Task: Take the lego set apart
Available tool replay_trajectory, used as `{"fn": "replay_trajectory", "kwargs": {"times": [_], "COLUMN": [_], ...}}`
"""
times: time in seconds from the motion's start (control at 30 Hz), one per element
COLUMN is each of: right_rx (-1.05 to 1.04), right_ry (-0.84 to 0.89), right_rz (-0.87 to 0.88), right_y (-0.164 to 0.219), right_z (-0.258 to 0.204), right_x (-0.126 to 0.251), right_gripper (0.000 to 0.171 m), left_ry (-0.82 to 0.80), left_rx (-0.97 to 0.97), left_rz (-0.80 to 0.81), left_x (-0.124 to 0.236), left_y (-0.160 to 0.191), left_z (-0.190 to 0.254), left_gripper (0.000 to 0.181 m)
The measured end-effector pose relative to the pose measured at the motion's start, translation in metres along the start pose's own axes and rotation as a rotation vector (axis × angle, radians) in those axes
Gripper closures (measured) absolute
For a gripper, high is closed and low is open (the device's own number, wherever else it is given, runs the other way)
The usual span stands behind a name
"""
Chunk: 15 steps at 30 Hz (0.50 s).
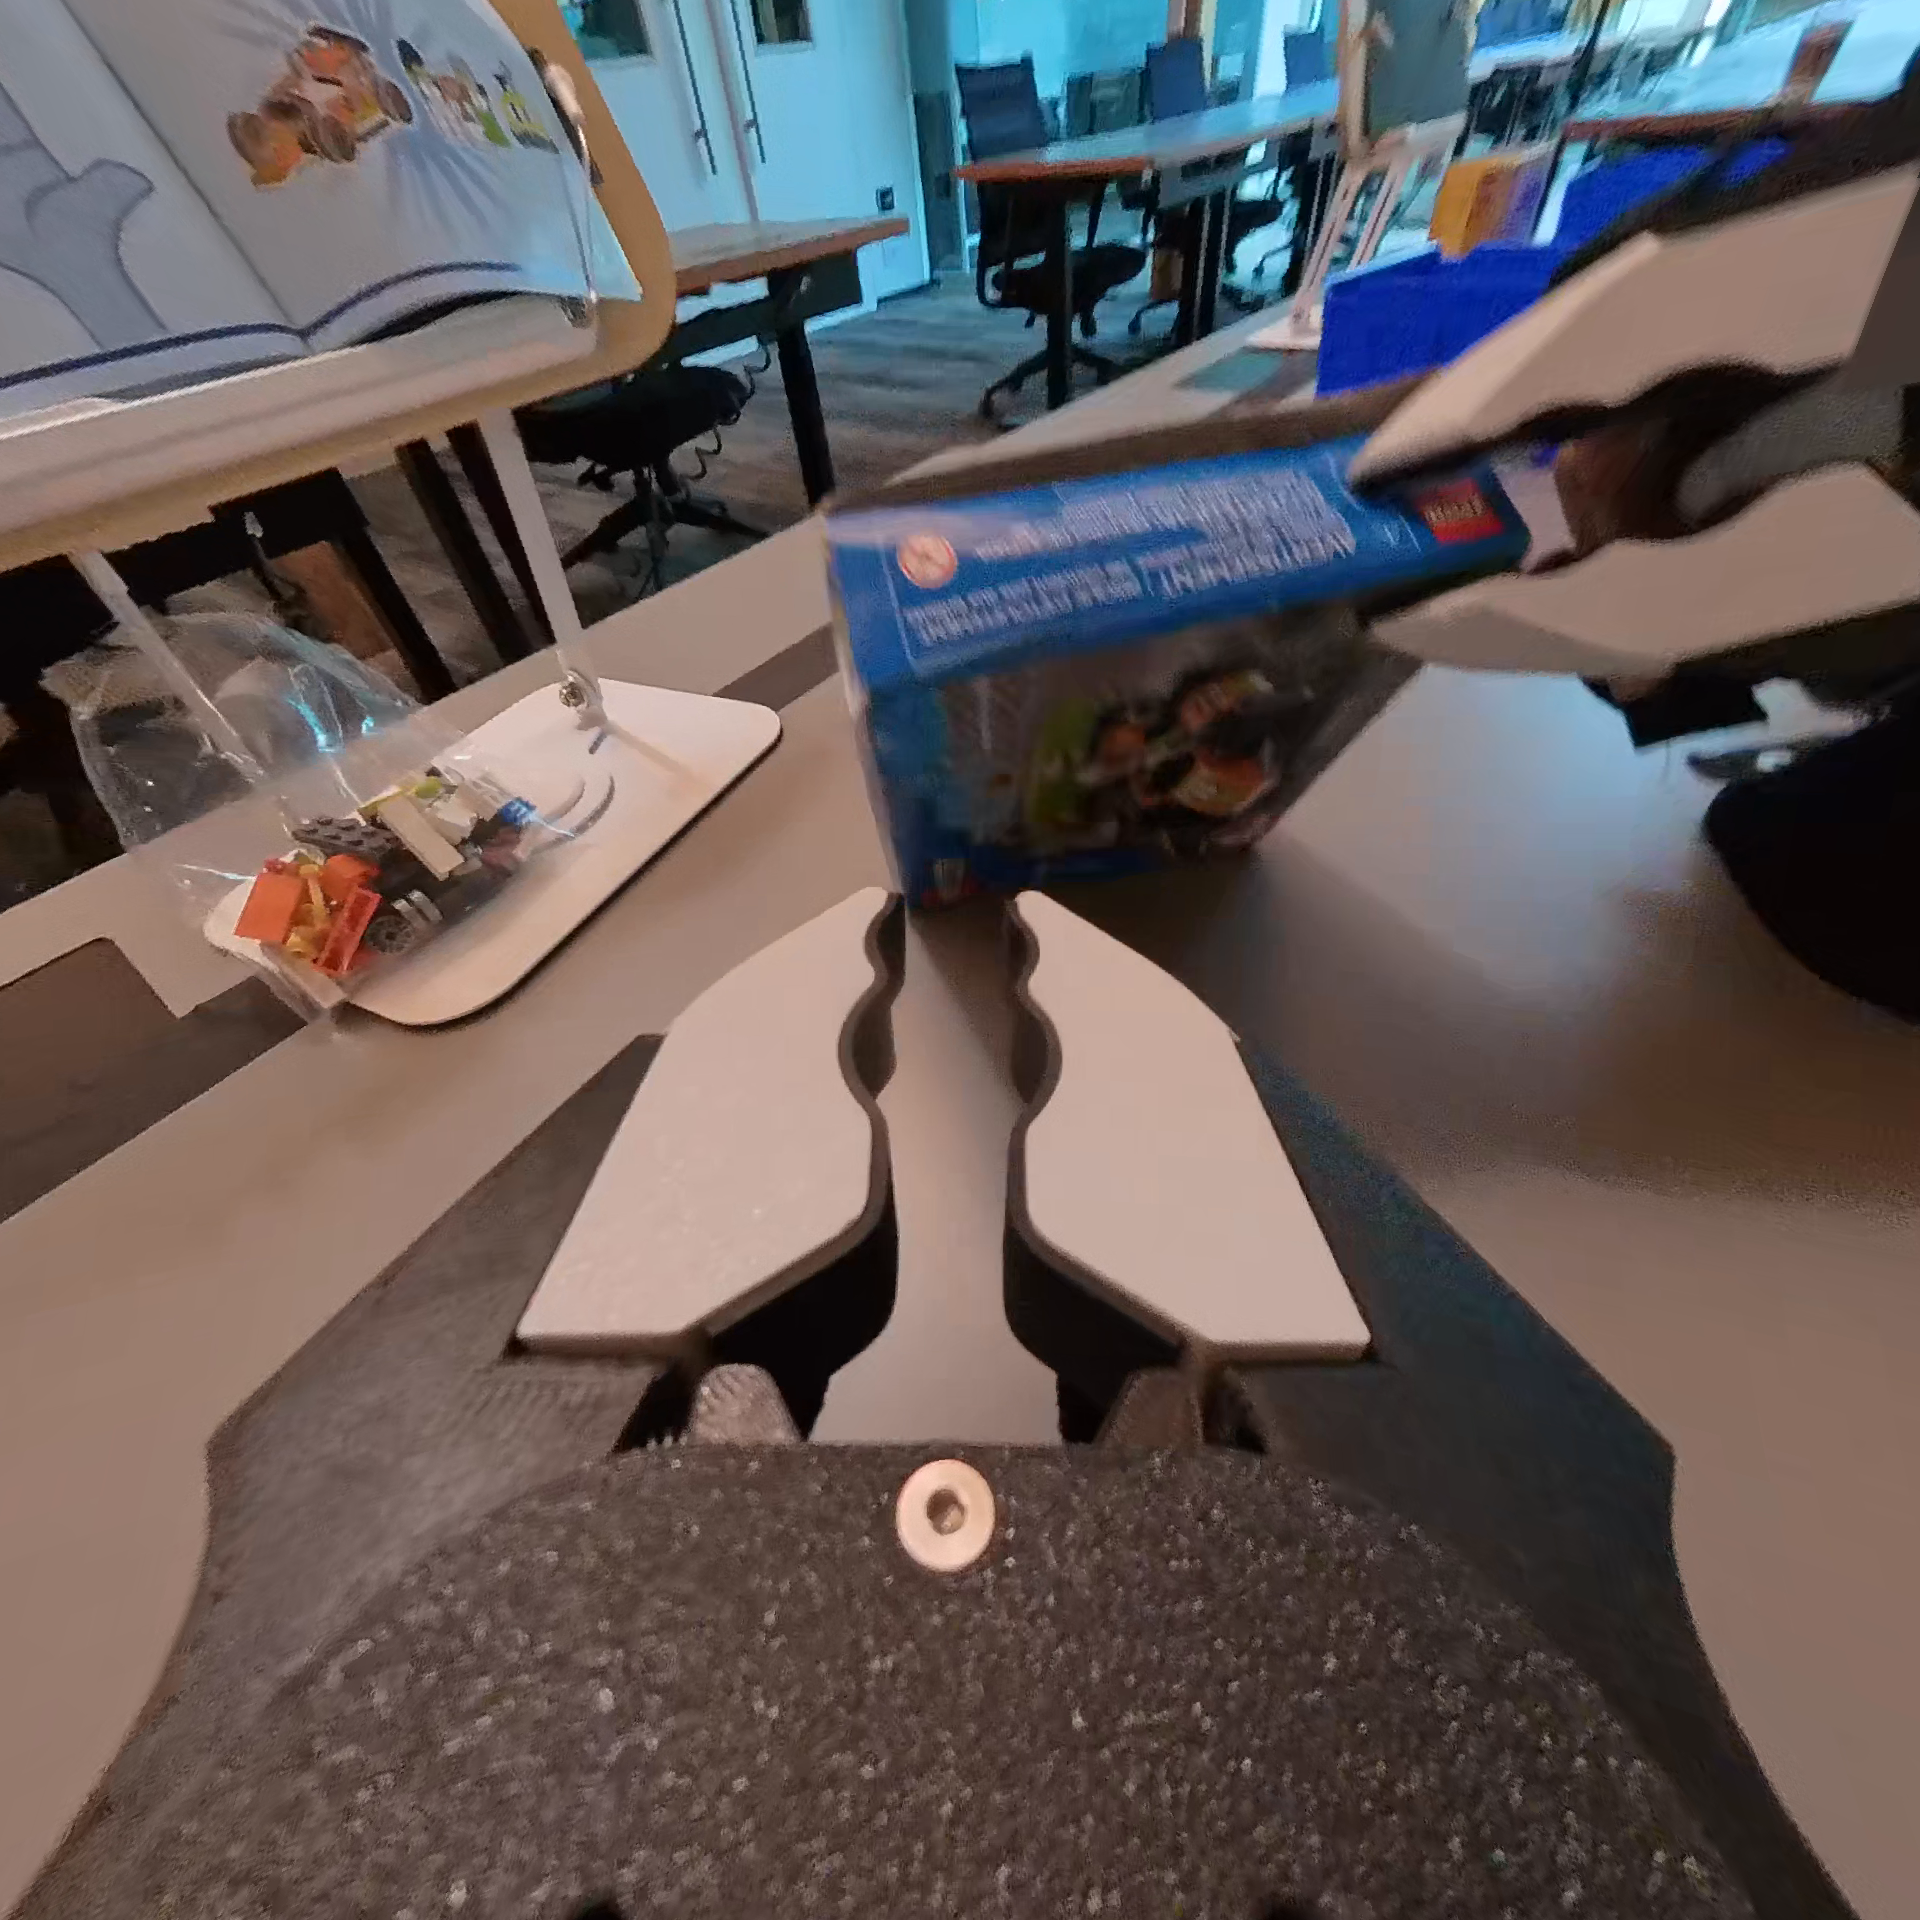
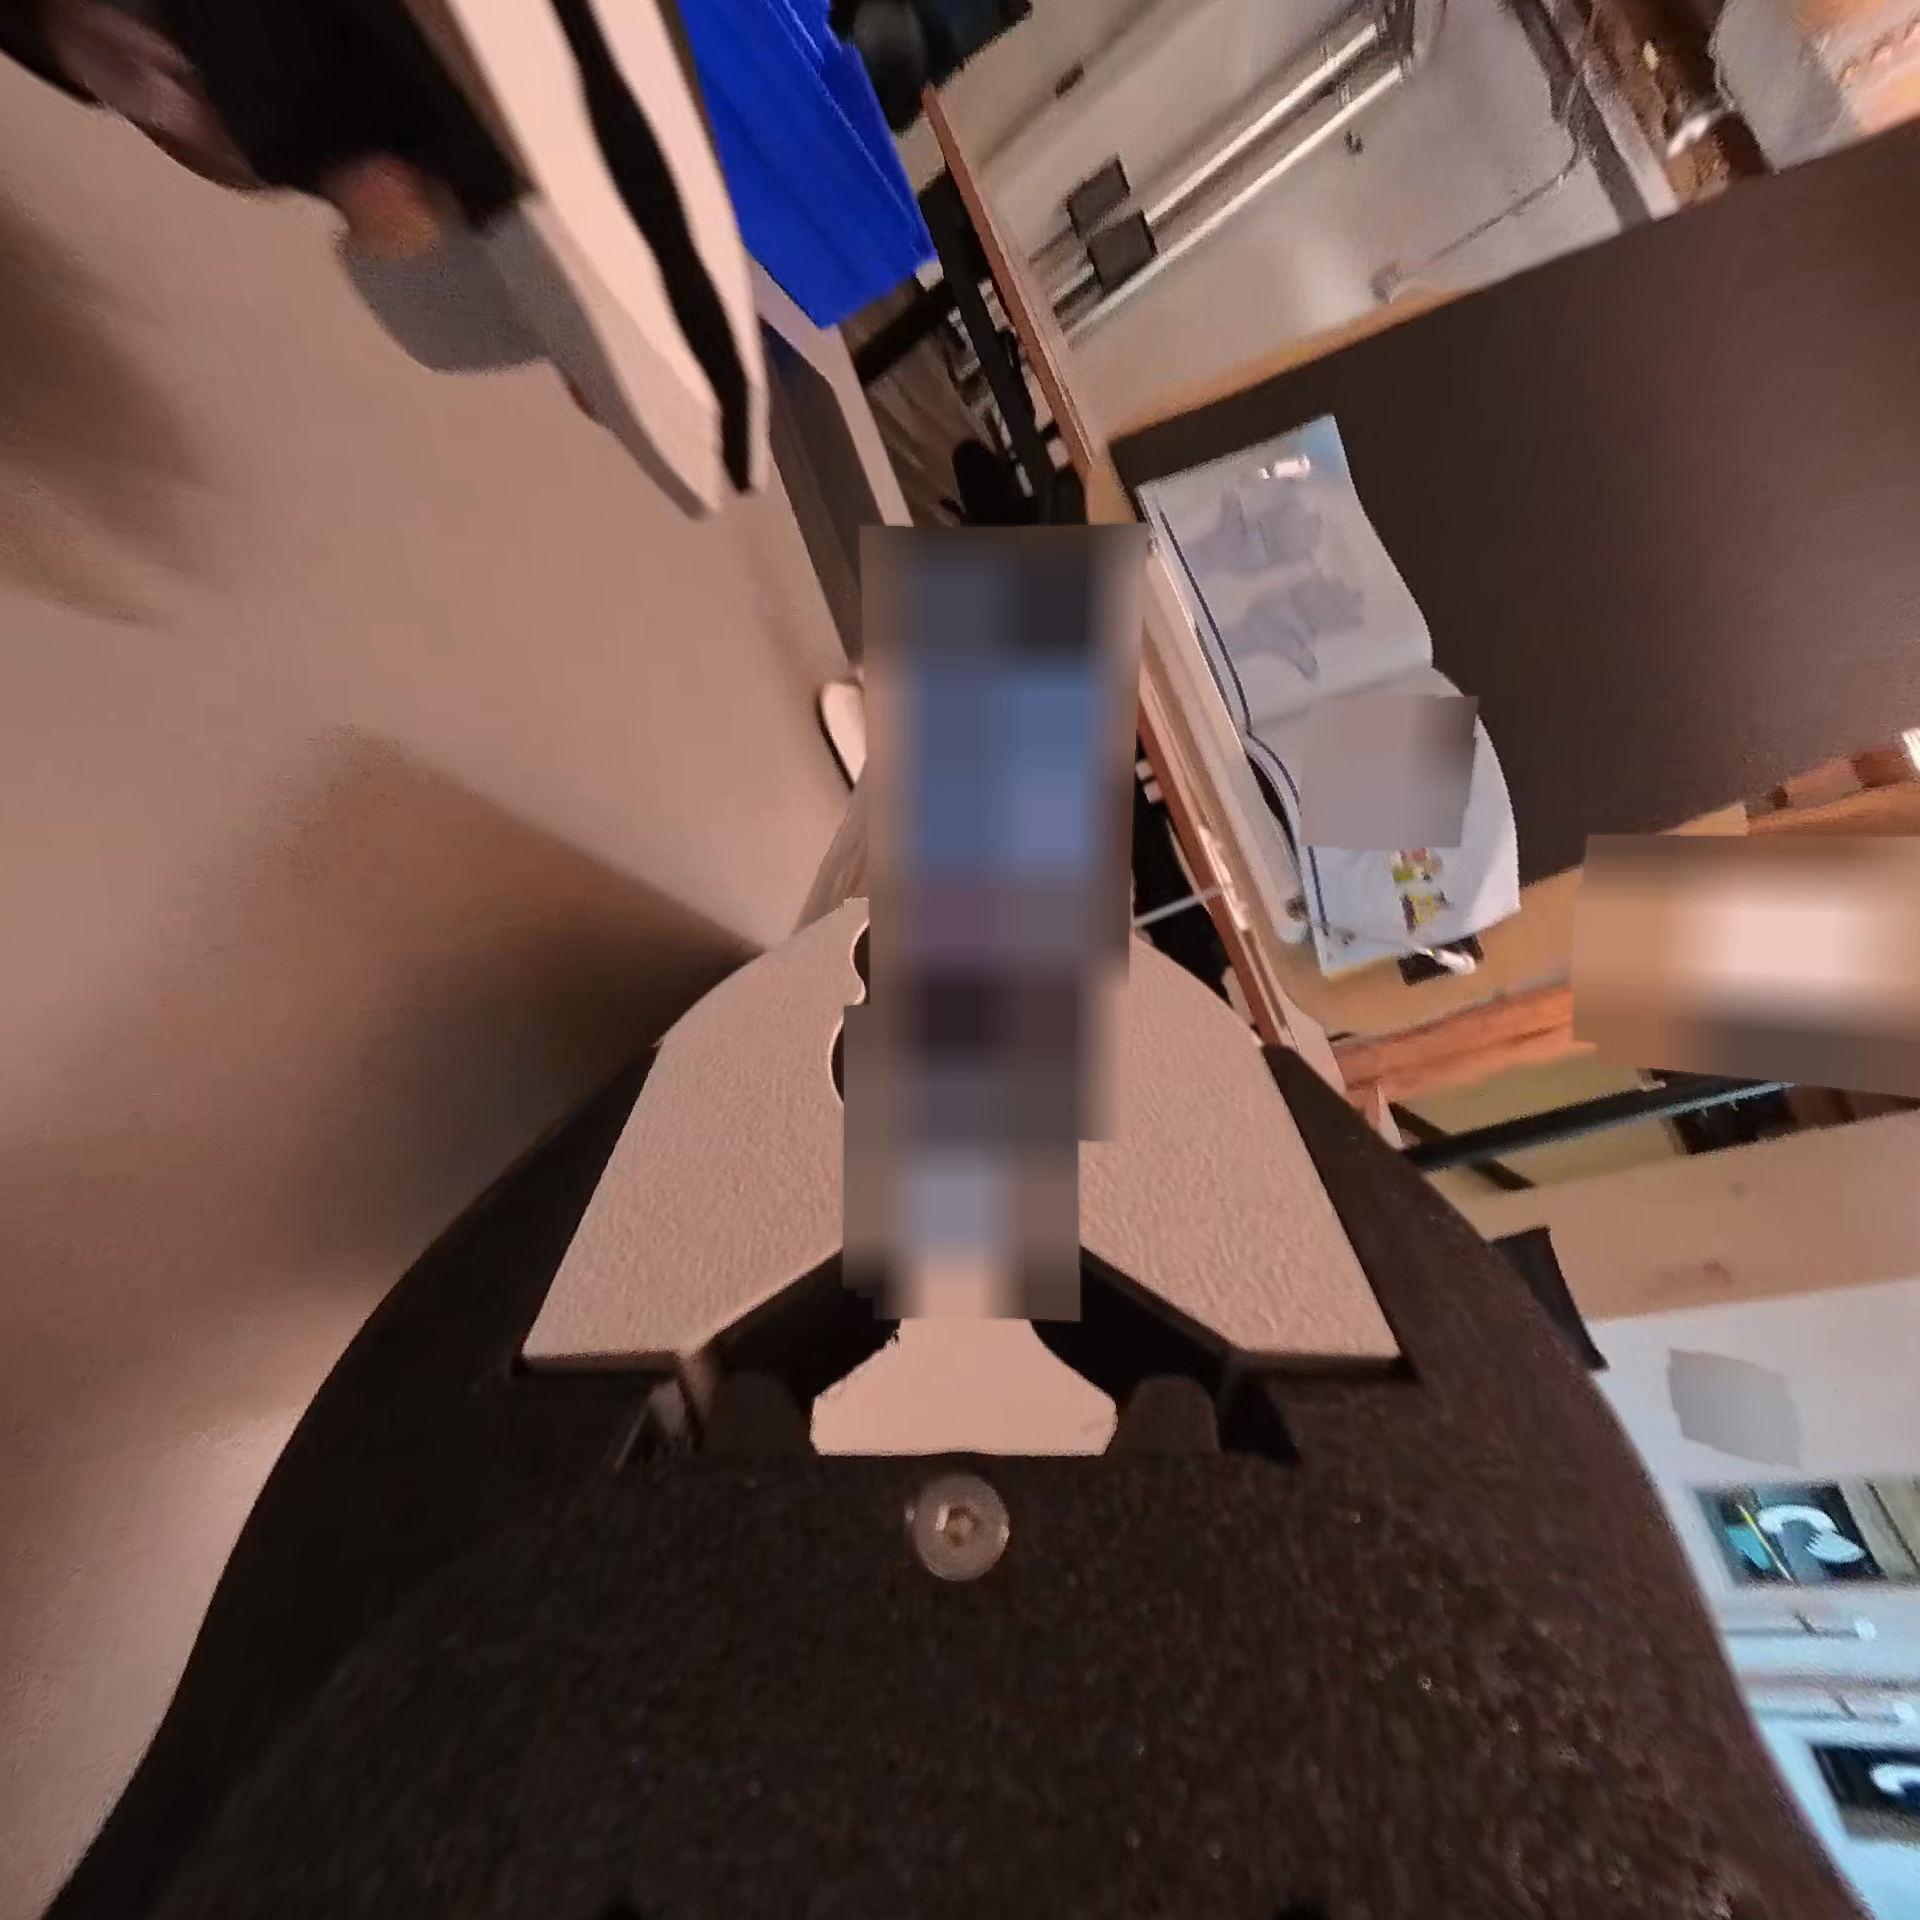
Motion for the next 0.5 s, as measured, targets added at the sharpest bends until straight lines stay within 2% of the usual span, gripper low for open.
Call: {"fn": "replay_trajectory", "kwargs": {"times": [0.17, 0.33, 0.43, 0.5], "right_rx": [-0.161, -0.328, -0.399, -0.415], "right_ry": [-0.074, -0.252, -0.354, -0.382], "right_rz": [0.143, 0.314, 0.401, 0.415], "right_y": [-0.022, -0.028, -0.028, -0.026], "right_z": [-0.011, -0.01, -0.012, -0.011], "right_x": [0.018, 0.039, 0.049, 0.052], "right_gripper": [0.147, 0.148, 0.149, 0.149], "left_ry": [0.09, 0.263, 0.325, 0.322], "left_rx": [0.01, -0.137, -0.195, -0.219], "left_rz": [0.04, 0.037, 0.011, 0.014], "left_x": [0.006, -0.003, -0.011, -0.014], "left_y": [0.005, 0.01, 0.017, 0.018], "left_z": [-0.01, 0.027, 0.046, 0.053], "left_gripper": [0.138, 0.11, 0.103, 0.11]}}
Point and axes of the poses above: each gripper's, where its closed fingertips meet, x back along the fingers, y out of its underside, z = x × y across the jaws, the point moved 5 cm from there along x, back along the fingers, and after that the axes turned 4 degrees about -z, right-handed, at the moved point
